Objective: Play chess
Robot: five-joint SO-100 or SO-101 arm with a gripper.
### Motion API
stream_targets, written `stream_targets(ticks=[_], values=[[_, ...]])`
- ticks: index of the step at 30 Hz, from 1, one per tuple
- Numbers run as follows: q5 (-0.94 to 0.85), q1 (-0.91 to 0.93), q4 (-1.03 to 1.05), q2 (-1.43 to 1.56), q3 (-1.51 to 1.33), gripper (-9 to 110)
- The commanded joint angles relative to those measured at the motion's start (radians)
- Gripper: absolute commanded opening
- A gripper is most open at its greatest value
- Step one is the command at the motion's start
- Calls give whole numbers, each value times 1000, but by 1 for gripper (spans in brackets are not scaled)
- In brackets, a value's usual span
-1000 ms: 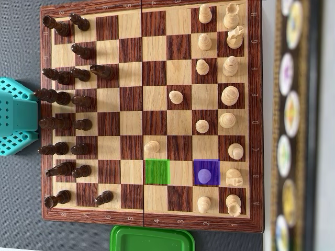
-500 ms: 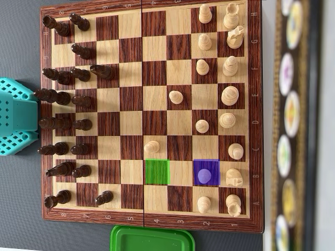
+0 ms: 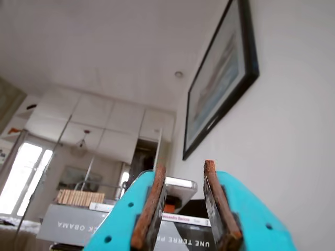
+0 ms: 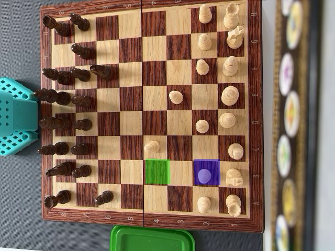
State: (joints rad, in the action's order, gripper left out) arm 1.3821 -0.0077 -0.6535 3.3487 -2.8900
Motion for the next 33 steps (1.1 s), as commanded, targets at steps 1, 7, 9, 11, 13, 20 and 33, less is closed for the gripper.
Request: stream_targets(ticks=[1, 7, 9, 11, 13, 20, 33], values=[[-5, 25, 112, -8, 49, 12], [3, 46, 227, -9, 49, 12], [5, 46, 279, -9, 51, 12], [5, 46, 341, -9, 69, 12], [5, 48, 434, -11, 104, 12], [2, 60, 838, -12, 238, 12], [6, 133, 1103, -14, 235, 12]])
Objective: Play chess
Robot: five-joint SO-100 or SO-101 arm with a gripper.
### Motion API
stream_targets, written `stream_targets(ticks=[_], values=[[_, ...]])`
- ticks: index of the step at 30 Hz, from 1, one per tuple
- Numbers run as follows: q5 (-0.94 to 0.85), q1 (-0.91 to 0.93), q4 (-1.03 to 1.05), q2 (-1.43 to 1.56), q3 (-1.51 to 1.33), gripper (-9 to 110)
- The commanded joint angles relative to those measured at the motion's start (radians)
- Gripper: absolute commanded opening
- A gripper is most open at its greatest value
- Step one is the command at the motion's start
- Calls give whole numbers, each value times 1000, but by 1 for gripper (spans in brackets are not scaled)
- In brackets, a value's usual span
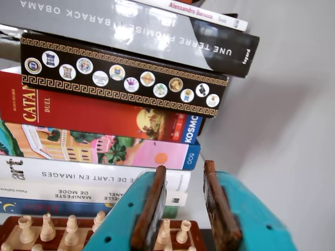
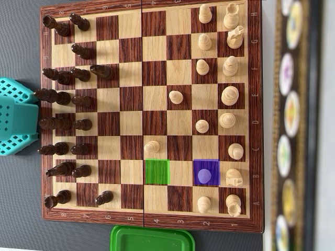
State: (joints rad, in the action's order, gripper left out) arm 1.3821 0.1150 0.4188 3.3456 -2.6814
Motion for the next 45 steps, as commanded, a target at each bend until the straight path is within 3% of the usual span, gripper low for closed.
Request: stream_targets(ticks=[1, 19, 30, 45], values=[[6, 12, 54, -12, 29, 12], [-3, 63, 98, -706, 287, 12], [-5, 129, 443, -1068, 568, 12], [5, 129, 471, -1355, 756, 12]])
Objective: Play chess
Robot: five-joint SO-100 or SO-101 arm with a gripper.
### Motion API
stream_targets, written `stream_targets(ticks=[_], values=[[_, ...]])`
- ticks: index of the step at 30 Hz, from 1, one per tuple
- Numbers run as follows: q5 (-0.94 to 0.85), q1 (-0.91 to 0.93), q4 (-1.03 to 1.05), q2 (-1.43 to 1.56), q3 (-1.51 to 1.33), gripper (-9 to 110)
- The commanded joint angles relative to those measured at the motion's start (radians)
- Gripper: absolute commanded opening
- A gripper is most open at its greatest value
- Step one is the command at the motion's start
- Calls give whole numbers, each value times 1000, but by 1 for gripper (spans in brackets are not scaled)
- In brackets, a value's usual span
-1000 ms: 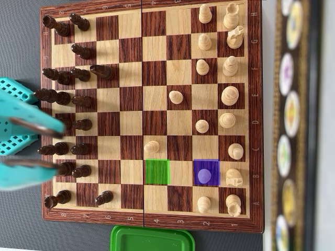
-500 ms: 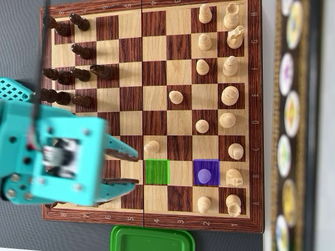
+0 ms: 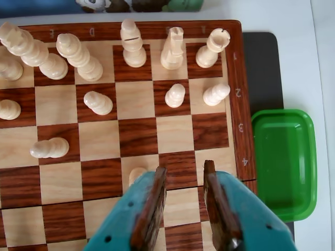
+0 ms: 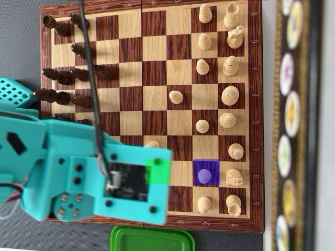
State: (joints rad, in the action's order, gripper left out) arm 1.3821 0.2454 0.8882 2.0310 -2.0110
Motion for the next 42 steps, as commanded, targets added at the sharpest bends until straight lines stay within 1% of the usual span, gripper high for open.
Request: stream_targets(ticks=[1, 6, 11, 31, 37, 42], values=[[5, -2, 2, -74, 107, 12], [-2, -2, 2, -259, 238, 12], [-2, -3, 3, -382, 334, 12], [-3, -9, 5, -606, 512, 12], [3, -8, 124, -658, 588, 12], [-3, -8, 143, -706, 653, 12]])
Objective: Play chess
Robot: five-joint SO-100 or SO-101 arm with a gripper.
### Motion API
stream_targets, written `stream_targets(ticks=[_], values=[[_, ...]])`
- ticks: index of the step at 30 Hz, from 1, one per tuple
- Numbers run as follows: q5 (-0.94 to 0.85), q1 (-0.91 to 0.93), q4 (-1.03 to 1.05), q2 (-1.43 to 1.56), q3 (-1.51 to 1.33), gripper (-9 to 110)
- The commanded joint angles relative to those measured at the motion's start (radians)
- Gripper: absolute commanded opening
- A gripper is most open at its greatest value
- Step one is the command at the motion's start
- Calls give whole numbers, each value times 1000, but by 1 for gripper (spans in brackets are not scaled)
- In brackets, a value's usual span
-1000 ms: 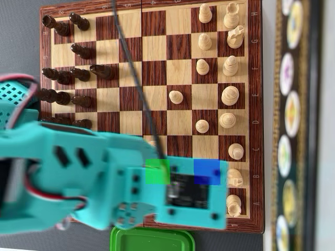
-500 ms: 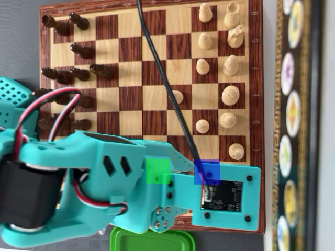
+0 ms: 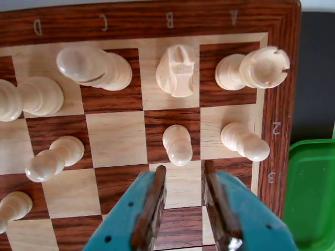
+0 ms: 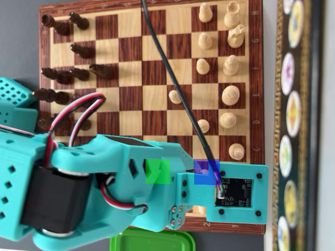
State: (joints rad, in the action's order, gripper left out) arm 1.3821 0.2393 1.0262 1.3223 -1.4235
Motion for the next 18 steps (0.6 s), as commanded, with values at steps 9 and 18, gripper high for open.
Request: stream_targets(ticks=[9, 18], values=[[3, -5, 0, -8, 63, 12], [5, -6, -6, -69, 69, 12]])
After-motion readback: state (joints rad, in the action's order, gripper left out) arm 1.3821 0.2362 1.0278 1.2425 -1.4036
